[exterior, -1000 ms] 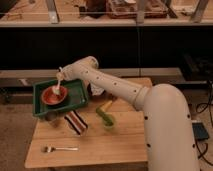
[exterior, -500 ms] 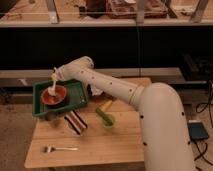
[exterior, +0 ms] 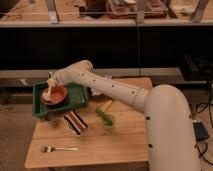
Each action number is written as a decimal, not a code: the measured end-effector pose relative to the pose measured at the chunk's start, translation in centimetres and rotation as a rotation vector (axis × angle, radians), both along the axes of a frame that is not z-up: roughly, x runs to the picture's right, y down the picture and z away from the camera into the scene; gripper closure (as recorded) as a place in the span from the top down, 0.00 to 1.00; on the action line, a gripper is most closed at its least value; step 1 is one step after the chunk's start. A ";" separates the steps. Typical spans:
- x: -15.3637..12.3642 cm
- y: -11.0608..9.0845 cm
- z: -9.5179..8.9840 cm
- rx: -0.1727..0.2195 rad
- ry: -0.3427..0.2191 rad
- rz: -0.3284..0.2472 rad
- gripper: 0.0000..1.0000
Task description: Wipe red bowl with brush
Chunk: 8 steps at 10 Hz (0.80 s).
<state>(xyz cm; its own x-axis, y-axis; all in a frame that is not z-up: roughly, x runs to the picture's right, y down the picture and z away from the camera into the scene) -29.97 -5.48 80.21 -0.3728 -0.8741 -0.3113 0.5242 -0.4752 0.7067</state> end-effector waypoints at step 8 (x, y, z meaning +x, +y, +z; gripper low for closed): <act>4.9 -1.3 3.5 -0.002 0.081 0.031 0.00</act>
<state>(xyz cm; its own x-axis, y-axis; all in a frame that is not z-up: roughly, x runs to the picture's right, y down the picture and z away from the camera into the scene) -25.09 -6.74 83.69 -0.3695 -0.8863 -0.2794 0.5938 -0.4564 0.6626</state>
